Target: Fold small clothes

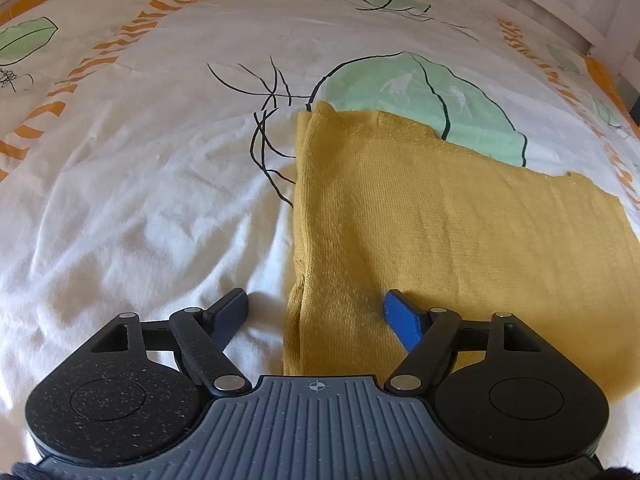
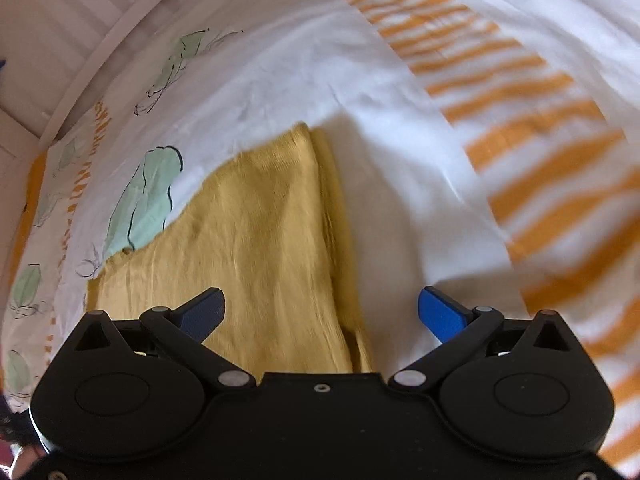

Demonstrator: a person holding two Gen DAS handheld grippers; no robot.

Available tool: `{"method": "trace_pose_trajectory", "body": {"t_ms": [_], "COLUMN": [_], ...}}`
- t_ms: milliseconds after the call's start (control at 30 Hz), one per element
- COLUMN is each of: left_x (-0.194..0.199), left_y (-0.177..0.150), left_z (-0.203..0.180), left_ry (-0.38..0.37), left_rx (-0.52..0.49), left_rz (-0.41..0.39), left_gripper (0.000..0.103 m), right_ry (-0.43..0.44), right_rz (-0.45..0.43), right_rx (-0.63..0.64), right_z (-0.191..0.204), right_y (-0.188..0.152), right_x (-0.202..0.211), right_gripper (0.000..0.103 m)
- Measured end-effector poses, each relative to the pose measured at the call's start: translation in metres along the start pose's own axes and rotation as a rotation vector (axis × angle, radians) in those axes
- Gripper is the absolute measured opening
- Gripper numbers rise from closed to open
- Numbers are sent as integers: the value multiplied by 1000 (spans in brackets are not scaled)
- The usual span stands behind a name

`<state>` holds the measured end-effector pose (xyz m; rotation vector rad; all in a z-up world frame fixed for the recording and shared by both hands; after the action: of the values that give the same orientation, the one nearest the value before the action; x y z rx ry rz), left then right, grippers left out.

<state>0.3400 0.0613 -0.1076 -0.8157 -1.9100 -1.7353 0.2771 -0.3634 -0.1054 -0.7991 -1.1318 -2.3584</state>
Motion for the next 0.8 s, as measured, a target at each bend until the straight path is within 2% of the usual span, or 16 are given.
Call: {"method": "trace_pose_trajectory", "body": {"t_ms": [167,333,467,600,700,800], "left_x": [5,11,16,19,18,18], "left_y": [3,8,14,15,14,13], "left_z": [1,-1,-11,-30,-46,-64], "left_ry": [-8,-34,-46,-87,-119,-134], "left_rx": [45,104,86,46,31,14], "left_rz": [9,1,-39,-62,-65,-70], "left_gripper": [74,74,74,74,74,74], "right_ry": [37,122,195,268,294,283], "right_rz": [34,37,-8,-50,-84,-80], "right_rx": [-15,20,2,-94,-147,-128], "right_z": [4,13,14,7,3,5], "right_y": [-14,-20,-15,-10,-9,-9], "right_x": [13,1,-12,-19,-19,-19], "right_gripper": [103,103,103,103,103,103]}}
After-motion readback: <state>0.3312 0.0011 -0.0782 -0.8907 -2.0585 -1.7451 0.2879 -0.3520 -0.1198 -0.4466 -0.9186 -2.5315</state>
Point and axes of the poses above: each gripper's, at about its wrist camera, not at the fingertips, and x roughly against the way its jaws point, z to its left, y to its top, the point moved 5 cm from there along -x, roughly the way its jaws point, and after that the axes turned 15 degrees about -z, right-handed, at the moved point
